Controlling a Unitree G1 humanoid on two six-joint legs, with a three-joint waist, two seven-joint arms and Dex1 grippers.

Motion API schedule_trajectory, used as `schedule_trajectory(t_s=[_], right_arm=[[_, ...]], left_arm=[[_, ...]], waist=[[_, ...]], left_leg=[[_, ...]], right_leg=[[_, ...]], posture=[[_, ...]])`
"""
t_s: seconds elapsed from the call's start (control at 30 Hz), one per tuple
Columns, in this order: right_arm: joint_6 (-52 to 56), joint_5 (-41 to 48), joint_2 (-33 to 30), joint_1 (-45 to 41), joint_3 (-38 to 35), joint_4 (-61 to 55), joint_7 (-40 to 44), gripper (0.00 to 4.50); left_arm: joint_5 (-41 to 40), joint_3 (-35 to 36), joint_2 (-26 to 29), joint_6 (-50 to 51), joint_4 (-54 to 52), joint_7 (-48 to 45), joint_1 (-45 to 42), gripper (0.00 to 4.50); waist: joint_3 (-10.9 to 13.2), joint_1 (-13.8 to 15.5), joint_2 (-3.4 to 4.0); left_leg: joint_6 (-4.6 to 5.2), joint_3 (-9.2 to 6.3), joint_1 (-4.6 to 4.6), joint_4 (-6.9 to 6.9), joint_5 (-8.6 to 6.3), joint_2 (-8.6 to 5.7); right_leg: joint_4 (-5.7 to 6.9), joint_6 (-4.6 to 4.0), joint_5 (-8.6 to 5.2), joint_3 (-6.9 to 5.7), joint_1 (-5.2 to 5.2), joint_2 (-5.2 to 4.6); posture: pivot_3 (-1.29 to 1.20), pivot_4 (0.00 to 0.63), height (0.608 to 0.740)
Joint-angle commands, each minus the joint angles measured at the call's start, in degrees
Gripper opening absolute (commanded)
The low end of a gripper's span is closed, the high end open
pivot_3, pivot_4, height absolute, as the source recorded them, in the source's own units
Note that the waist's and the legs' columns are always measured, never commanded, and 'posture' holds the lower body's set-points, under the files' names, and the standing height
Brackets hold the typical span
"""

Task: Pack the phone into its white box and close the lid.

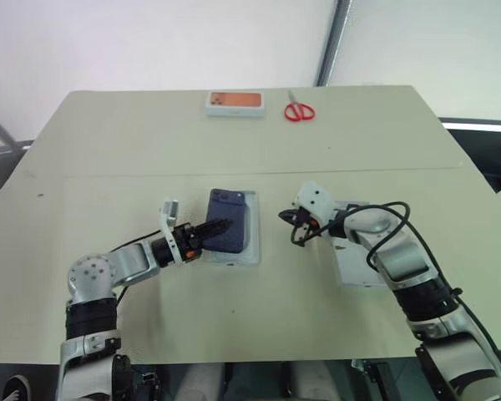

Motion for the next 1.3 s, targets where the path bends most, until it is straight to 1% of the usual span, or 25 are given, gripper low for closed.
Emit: schedule_trajectory(t_s=[0.03,0.13,0.2,0.3,0.53,0.83,0.93,1.07,1.17,1.2,1.3], right_arm=[[-0.8,0.3,0.9,-1.3,-0.5,-0.7,-0.5,0.00],[-0.9,0.1,1.3,-1.7,-0.3,-0.2,-0.5,0.00],[-1.1,0.0,1.5,-1.9,-0.2,0.1,-0.5,0.00],[-1.4,-0.1,1.6,-2.3,-0.2,0.8,-0.4,0.00],[-1.8,-0.1,2.0,-2.7,-0.1,1.5,-0.3,0.00],[-1.7,-0.3,2.5,-2.6,0.0,1.4,-0.3,0.00],[-1.6,-0.3,3.1,-2.9,-0.1,1.6,-0.6,0.00],[-1.5,0.1,3.7,-2.9,-0.9,2.1,-0.8,0.00],[-2.1,-0.7,3.7,-2.7,-1.0,3.0,-1.8,0.00],[-2.3,-1.0,3.5,-2.6,-0.9,3.3,-1.9,0.00],[-3.3,-1.9,3.2,-2.0,0.0,4.2,-2.1,0.00]], left_arm=[[-0.1,-0.1,1.4,0.4,-1.5,-0.2,-1.3,4.19],[-0.4,-0.6,2.9,1.3,-2.7,-1.0,-2.3,4.19],[1.5,-2.8,4.4,0.7,-5.4,-2.4,-1.6,4.19],[1.9,-3.8,5.0,0.8,-7.0,-3.0,-0.7,4.19],[1.2,-3.1,5.5,1.3,-8.6,-3.1,0.4,4.19],[3.7,-2.4,10.3,-0.6,-10.0,-5.5,1.5,4.19],[6.2,-3.0,12.6,-2.2,-10.0,-6.9,1.5,4.19],[11.2,-2.3,14.1,-6.6,-5.2,-6.6,0.2,4.19],[15.1,-2.5,15.1,-10.8,-3.4,-8.0,-0.3,3.34],[15.9,-2.7,15.3,-11.6,-3.2,-8.3,-0.4,2.87],[24.2,-8.1,16.2,-20.2,-5.1,-11.8,0.8,1.28]], waist=[[0.0,-0.1,0.01],[0.0,-0.1,0.00],[0.0,-0.1,0.00],[0.0,-0.1,0.01],[0.0,-0.1,0.01],[0.0,-0.1,0.01],[0.0,-0.1,0.02],[0.0,-0.1,0.02],[0.0,-0.1,0.02],[0.0,-0.1,0.02],[0.0,-0.1,0.03]], left_leg=[[0.00,0.00,0.00,-0.01,0.00,0.00],[0.00,0.00,-0.01,-0.02,0.00,0.01],[0.00,-0.01,-0.01,-0.03,0.00,0.01],[0.00,0.01,-0.01,-0.04,0.00,0.01],[0.00,0.01,-0.02,-0.04,0.00,0.01],[0.00,0.01,-0.01,-0.05,0.00,0.01],[0.00,0.00,-0.01,-0.05,0.00,0.01],[0.00,0.00,-0.01,-0.05,0.00,0.01],[0.00,0.01,-0.01,-0.05,0.00,0.00],[0.00,0.01,-0.01,-0.05,0.00,0.00],[0.00,0.01,-0.01,-0.07,0.00,0.00]], right_leg=[[0.00,0.00,0.00,0.00,-0.01,0.00],[0.00,0.00,0.00,0.01,-0.04,0.01],[0.00,0.00,0.00,0.01,-0.05,0.02],[0.00,0.00,0.00,0.03,-0.06,0.01],[0.00,0.00,0.00,0.03,-0.06,0.00],[0.00,-0.01,0.00,0.03,-0.06,0.01],[0.00,-0.01,0.00,0.03,-0.06,0.01],[0.00,-0.01,0.00,0.02,-0.06,0.01],[-0.01,-0.01,0.00,0.02,-0.06,0.00],[-0.01,-0.01,0.00,0.02,-0.06,0.00],[-0.02,-0.01,0.00,0.02,-0.07,0.00]], posture=[[0.00,0.150,0.740],[0.00,0.150,0.740],[0.00,0.150,0.740],[0.00,0.150,0.740],[0.00,0.150,0.740],[0.00,0.150,0.740],[0.00,0.150,0.740],[0.00,0.150,0.740],[0.00,0.150,0.740],[0.00,0.150,0.740],[0.00,0.150,0.740]])
